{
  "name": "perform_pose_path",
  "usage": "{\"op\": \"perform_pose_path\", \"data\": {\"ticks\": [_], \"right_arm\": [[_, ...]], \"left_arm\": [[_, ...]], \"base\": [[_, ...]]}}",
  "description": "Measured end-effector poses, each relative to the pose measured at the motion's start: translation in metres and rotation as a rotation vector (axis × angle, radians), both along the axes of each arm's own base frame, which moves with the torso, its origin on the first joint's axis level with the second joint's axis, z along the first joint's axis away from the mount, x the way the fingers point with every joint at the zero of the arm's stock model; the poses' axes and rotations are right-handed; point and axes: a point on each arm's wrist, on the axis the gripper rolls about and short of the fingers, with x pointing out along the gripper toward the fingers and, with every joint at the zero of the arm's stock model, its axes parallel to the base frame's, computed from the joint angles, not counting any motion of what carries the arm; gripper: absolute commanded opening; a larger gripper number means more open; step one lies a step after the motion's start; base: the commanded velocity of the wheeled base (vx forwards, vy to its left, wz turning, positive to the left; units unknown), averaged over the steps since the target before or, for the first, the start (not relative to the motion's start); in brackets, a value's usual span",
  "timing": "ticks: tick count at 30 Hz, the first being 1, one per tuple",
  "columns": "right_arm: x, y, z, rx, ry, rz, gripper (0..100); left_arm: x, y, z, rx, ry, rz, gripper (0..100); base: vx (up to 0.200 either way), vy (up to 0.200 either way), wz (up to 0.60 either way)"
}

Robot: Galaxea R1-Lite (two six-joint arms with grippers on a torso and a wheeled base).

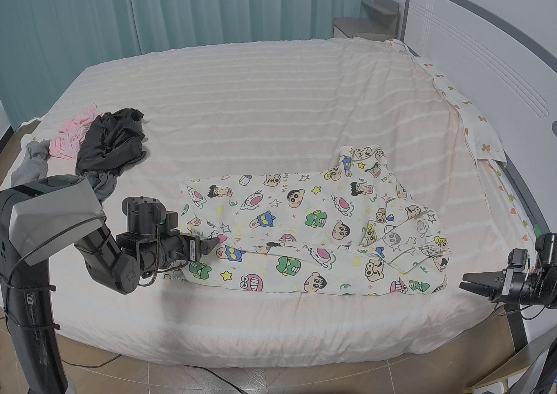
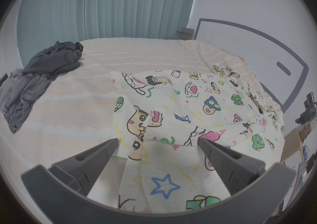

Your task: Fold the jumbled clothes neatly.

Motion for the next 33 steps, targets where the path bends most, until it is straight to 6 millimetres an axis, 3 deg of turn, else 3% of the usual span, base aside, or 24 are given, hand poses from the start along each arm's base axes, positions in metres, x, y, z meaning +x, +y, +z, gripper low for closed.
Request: {"op": "perform_pose_path", "data": {"ticks": [14,15,33], "right_arm": [[0.001,0.0,0.0,-0.005,-0.011,0.0,100],[0.001,0.0,0.0,-0.005,-0.012,0.0,100],[0.0,0.0,-0.001,-0.004,-0.009,0.0,100]], "left_arm": [[0.0,-0.001,-0.004,-0.026,0.012,-0.046,100],[0.0,-0.002,-0.004,-0.025,0.015,-0.046,0],[-0.011,0.011,-0.012,-0.026,0.037,-0.02,0]], "base": [[0.0,0.0,0.0],[0.0,0.0,0.0],[0.0,0.0,0.0]]}}
